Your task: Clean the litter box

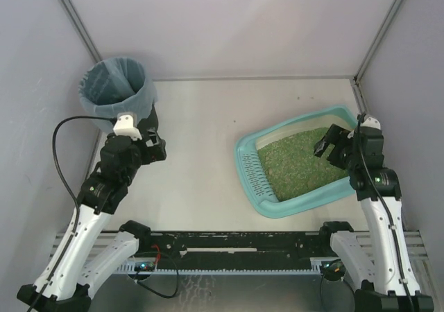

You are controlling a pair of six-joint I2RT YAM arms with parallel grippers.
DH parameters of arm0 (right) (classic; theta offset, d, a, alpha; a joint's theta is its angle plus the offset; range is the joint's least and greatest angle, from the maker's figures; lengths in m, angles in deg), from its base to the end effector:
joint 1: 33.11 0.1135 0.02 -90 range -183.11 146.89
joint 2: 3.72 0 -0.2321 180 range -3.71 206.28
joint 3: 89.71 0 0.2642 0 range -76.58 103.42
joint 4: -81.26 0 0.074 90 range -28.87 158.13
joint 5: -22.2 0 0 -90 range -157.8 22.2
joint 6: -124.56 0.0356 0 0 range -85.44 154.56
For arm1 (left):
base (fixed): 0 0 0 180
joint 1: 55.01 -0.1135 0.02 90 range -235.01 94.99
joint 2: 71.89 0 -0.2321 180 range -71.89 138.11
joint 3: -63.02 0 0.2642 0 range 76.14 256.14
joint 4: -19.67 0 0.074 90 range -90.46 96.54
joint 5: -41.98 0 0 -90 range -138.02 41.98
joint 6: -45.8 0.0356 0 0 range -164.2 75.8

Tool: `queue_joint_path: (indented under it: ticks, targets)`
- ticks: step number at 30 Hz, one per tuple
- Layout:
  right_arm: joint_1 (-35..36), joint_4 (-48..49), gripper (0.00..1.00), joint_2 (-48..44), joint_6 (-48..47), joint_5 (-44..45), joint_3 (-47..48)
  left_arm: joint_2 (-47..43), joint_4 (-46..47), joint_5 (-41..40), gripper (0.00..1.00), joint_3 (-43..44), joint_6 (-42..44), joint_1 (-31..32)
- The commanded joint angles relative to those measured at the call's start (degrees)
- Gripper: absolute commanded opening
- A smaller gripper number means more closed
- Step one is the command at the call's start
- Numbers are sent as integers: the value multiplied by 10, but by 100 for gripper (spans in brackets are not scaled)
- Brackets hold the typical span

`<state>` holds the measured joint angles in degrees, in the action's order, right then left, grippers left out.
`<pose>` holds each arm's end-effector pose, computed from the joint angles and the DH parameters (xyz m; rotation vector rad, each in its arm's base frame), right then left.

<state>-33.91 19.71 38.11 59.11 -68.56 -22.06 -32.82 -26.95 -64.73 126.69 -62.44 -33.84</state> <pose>0.1738 -0.0020 0.3194 0.4766 2.1531 0.2469 0.1718 -0.0555 0.3292 -0.1419 1.9368 -0.1721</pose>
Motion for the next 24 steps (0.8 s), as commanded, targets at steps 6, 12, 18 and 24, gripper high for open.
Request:
queue_joint_path:
  ticks: [6, 12, 18, 24]
  targets:
    - [43, 104, 70, 72, 75, -5, -29, 16, 13, 10, 93, 34, 30, -9]
    - [47, 212, 58, 123, 147, 55, -67, 16, 8, 11, 90, 29, 29, -11]
    - [19, 351, 38, 206, 206, 60, -95, 15, 2, 15, 88, 26, 22, -14]
    - [-29, 470, 3, 307, 232, 25, -99, 8, 7, 40, 87, 16, 15, -35]
